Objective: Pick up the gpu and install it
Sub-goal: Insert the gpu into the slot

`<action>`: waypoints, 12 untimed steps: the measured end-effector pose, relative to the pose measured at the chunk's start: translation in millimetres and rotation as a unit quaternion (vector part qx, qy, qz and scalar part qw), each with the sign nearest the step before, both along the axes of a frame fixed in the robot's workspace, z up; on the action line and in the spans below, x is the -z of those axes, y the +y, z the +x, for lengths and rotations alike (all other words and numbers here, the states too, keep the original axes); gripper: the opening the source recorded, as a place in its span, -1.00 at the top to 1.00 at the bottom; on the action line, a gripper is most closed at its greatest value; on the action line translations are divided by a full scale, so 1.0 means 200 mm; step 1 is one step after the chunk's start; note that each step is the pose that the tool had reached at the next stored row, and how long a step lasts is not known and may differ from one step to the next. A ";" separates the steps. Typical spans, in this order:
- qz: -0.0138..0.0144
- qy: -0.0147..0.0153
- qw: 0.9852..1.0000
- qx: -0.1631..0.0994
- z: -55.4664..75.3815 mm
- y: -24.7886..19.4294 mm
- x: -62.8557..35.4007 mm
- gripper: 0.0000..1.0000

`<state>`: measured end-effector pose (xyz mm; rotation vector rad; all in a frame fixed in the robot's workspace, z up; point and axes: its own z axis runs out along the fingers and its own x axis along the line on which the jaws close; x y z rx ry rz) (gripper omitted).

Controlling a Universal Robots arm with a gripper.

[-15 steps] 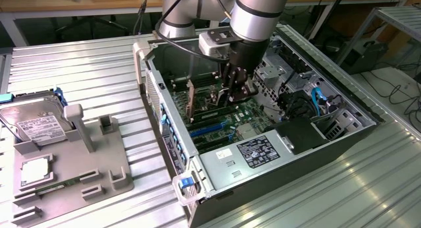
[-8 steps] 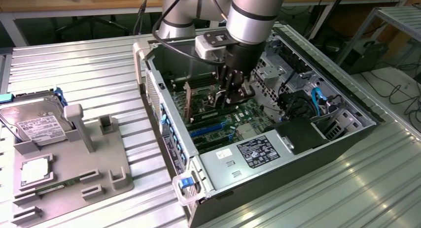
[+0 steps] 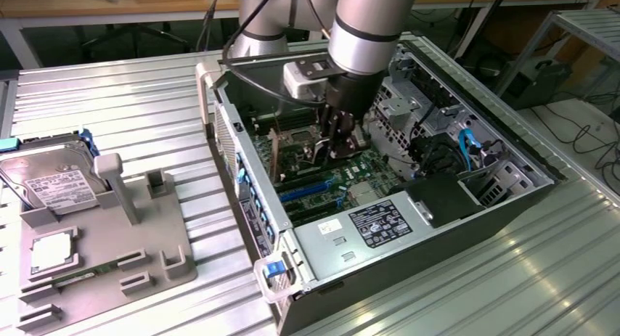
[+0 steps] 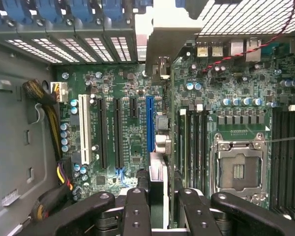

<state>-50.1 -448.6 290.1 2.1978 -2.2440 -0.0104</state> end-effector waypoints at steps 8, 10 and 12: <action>-0.004 0.000 1.000 0.000 -0.03 -0.004 0.043 0.44; -0.004 0.000 1.000 0.000 -0.03 -0.010 0.055 0.44; -0.004 0.000 1.000 0.000 -0.04 -0.023 0.064 0.44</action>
